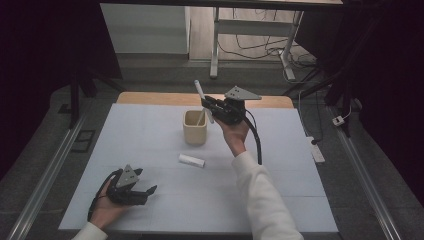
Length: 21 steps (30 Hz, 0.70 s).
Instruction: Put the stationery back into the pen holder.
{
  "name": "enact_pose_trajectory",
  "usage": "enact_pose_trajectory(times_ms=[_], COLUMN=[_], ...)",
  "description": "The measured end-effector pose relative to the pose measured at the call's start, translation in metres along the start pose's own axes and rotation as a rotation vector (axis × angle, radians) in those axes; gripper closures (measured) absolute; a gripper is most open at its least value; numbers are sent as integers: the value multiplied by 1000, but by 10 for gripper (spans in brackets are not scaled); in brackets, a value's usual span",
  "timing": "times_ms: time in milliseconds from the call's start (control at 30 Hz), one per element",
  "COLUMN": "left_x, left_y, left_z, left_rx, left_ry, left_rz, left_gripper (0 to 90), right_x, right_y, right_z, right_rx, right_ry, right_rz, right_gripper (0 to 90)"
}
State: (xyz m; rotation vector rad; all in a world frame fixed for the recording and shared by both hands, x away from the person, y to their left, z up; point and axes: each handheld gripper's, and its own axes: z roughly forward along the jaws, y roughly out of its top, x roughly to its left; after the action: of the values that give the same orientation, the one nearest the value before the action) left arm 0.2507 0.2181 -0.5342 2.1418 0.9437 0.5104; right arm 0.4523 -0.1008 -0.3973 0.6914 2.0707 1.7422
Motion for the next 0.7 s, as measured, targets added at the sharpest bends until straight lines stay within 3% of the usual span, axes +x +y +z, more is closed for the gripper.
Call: enact_pose_trajectory(times_ms=[400, 700], left_x=[-1, -1], left_y=[0, 0], left_z=[-1, -1], left_rx=[-4, -4], left_ry=[2, 1], left_rz=[0, 1], left_gripper=[203, 203], right_x=[4, 2], right_y=[1, 1], right_z=[21, 33], right_rx=[-13, -16], right_ry=[19, 6], right_rz=[3, 3], right_gripper=[778, 778])
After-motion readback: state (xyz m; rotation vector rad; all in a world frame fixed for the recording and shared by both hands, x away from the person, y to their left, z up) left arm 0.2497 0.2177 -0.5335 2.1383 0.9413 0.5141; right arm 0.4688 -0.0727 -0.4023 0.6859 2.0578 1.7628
